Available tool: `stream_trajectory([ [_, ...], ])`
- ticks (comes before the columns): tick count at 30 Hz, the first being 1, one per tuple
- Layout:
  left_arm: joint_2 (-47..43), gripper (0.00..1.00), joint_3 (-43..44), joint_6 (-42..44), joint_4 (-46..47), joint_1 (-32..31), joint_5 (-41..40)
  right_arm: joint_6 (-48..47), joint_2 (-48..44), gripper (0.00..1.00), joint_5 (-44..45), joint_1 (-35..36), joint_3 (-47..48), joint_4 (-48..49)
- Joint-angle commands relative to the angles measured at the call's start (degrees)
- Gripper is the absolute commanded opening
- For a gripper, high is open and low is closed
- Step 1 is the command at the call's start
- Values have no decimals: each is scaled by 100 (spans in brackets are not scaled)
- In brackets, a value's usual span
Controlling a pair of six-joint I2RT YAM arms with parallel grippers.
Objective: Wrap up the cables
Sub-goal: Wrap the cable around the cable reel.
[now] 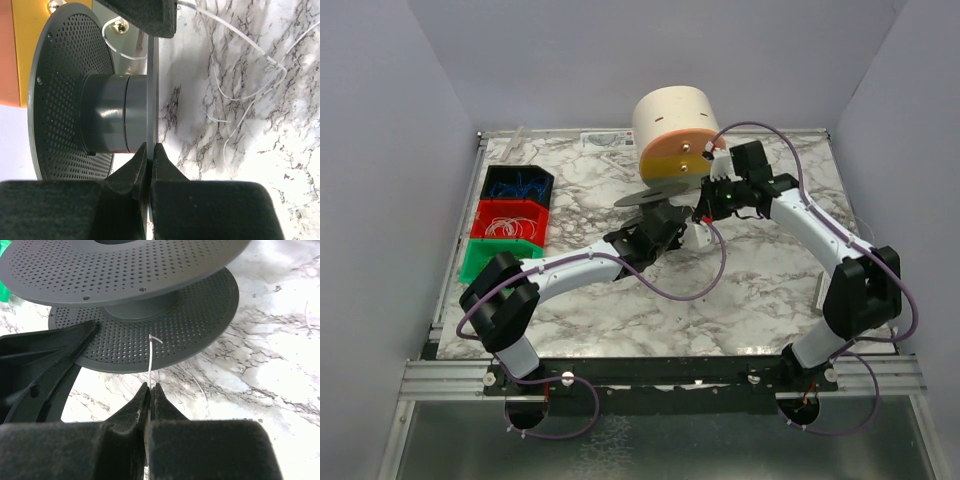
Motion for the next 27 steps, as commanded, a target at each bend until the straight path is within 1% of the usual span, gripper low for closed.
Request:
stream_trajectory([
  [1, -249, 0, -28, 44, 568, -32, -478, 49, -346, 1, 566, -1, 47, 112],
  [6, -211, 0, -23, 65, 574, -32, -503, -123, -320, 0, 764, 3, 104, -9],
  [12, -245, 0, -30, 108, 573, -36, -460, -238, -121, 0, 788, -1, 137, -101],
  [15, -266, 0, -75, 246, 569, -93, -577, -244, 25, 0, 733, -1, 189, -170],
  [22, -283, 0, -276, 634, 943, -313, -960, -365, 375, 1, 546, 2, 533, -460],
  [27, -281, 0, -378, 786, 1050, -423, -1073, -420, 551, 0, 503, 3, 745, -664],
])
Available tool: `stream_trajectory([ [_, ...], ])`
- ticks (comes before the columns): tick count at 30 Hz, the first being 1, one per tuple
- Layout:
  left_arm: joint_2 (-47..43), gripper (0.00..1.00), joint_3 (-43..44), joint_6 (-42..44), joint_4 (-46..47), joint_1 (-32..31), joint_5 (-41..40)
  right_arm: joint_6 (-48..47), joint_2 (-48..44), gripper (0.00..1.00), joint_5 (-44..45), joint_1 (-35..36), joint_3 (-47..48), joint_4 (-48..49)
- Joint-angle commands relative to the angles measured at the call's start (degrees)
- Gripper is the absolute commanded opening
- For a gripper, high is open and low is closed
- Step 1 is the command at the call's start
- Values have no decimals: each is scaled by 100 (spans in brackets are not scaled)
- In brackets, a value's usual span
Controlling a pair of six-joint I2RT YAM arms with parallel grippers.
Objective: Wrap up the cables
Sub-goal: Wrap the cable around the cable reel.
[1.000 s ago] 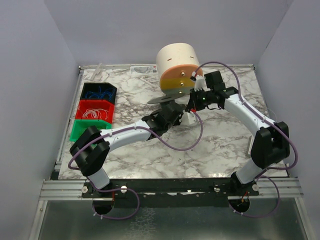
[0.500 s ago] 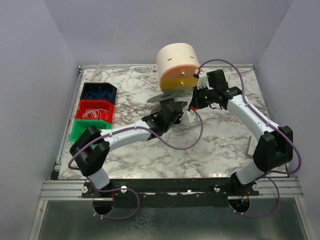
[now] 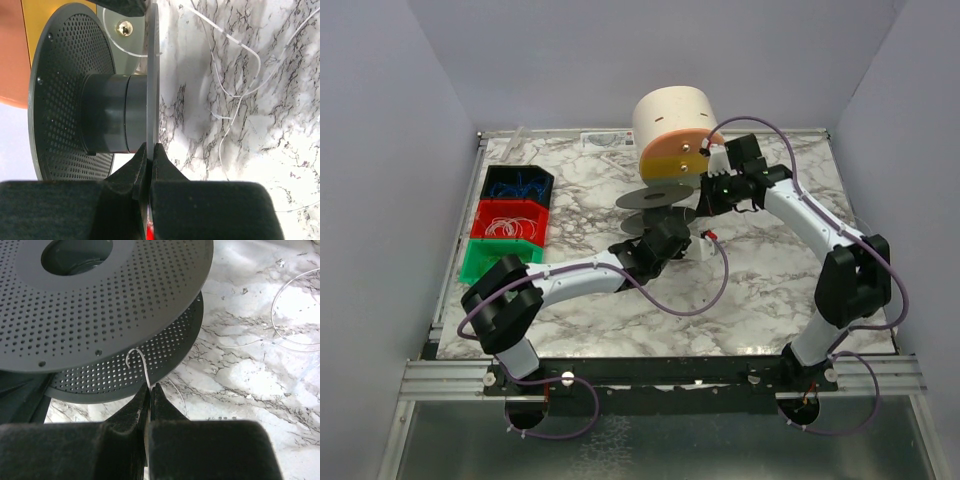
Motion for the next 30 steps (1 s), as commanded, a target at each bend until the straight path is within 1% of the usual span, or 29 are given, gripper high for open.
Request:
stream_trajectory([
  [1, -259, 0, -53, 358, 551, -115, -493, -130, 188, 1, -97, 6, 288, -376],
  [5, -255, 0, -85, 407, 626, -147, -560, -130, 149, 0, -100, 10, 218, -395],
  [10, -264, 0, 25, 184, 433, -137, -399, -488, 120, 0, -71, 9, 189, -558],
  [20, -131, 0, 167, 123, 285, -137, -333, -743, 340, 1, -170, 64, 343, -876],
  [28, -98, 0, 275, 8, 104, -137, -185, -795, 321, 0, -117, 338, 351, -637],
  [30, -102, 0, 300, -8, 68, -137, -161, -768, 254, 3, -58, 350, 373, -533],
])
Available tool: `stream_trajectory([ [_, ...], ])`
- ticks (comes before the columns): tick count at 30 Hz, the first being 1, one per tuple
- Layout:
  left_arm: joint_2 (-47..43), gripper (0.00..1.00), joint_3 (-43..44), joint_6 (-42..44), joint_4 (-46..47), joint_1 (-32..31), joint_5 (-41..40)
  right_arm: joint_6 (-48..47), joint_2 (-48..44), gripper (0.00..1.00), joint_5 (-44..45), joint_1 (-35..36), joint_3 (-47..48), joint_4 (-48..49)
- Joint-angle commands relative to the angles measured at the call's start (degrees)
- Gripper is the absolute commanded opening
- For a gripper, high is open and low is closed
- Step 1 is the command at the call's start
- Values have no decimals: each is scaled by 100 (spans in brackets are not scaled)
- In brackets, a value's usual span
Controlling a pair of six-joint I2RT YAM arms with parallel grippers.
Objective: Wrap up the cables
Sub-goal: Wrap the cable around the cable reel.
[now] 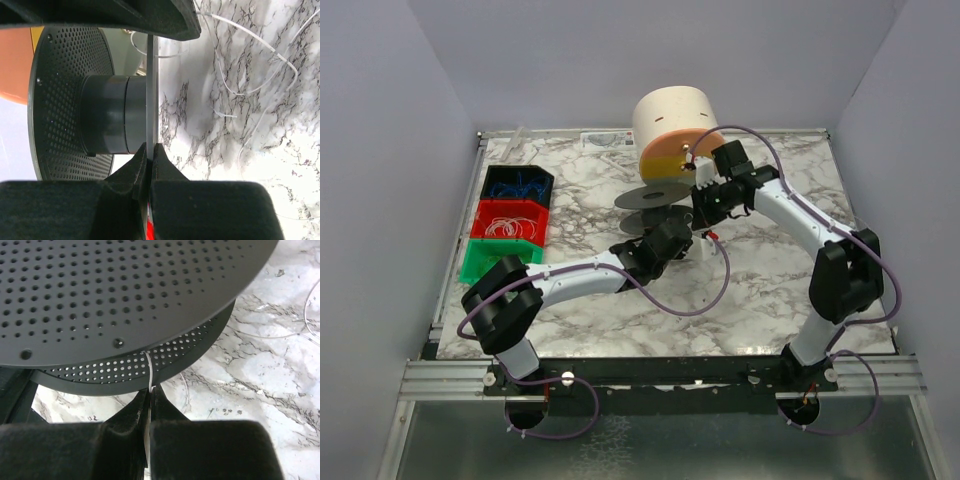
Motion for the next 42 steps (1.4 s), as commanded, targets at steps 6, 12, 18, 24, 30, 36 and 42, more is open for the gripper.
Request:
stream_trajectory([
  [6, -170, 0, 292, -121, 60, -18, 114, -151, -384, 33, 338, 90, 80, 341],
  [12, -182, 0, 483, -342, -271, 92, 355, -350, -665, 45, 522, 90, -122, 539],
  [18, -209, 0, 661, -579, -518, 229, 582, -416, -953, 52, 585, 90, -312, 753],
  [24, -182, 0, 881, -825, -747, 376, 868, -880, -1530, 61, 430, 90, -939, 1702],
  [30, -266, 0, 991, -1000, -918, 515, 1174, -1311, -2376, 69, -75, 82, -1977, 3039],
  [36, -352, 0, 950, -1058, -943, 615, 1340, -1784, -2545, 75, -740, 55, -1948, 2883],
  [42, -458, 0, 965, -1177, -983, 766, 1585, -2820, -2691, 81, -1379, -70, -1631, 2131],
])
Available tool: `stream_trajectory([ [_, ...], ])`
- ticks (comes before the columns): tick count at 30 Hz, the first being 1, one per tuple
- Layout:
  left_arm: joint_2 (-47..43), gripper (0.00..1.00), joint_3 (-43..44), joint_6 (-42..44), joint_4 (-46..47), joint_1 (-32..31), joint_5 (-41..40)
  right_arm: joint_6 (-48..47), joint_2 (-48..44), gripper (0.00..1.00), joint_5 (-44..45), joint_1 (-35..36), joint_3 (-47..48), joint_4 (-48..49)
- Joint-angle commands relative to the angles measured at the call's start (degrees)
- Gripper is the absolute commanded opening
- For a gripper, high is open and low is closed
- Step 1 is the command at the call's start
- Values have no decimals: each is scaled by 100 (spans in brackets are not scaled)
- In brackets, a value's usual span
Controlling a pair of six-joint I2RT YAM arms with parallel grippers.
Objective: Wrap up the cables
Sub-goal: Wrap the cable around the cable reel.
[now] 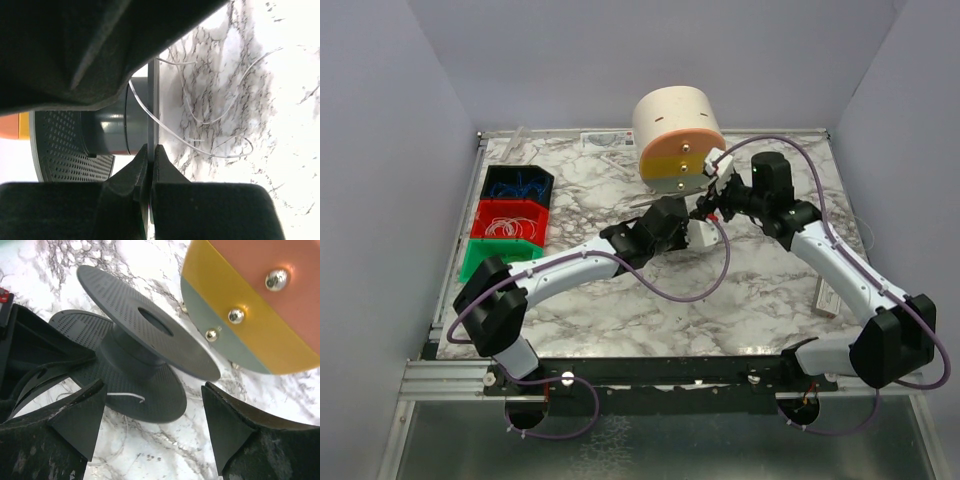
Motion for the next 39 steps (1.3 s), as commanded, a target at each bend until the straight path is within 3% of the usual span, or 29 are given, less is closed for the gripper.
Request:
stream_trajectory([
  [1, -289, 0, 193, -324, 57, 349, -11, -1081, -357, 81, -1165, -68, 328, -759],
  [10, -437, 0, 145, -355, -134, 611, 560, -2363, -84, 83, -2494, -972, 1310, -2678],
  [17, -504, 0, 195, -422, -319, 805, 980, -4295, -23, 83, -2265, -1151, 1544, -4039],
  [26, -500, 0, 442, -338, -934, 902, 2023, -5484, -430, 82, -2336, -1151, 290, -2962],
  [29, -482, 0, 548, -337, -1138, 919, 2397, -6490, -424, 81, -2447, -1153, 35, -3004],
  [39, -364, 0, 794, -398, -1568, 979, 3284, -6555, -103, 81, -3156, -1151, -34, -2512],
])
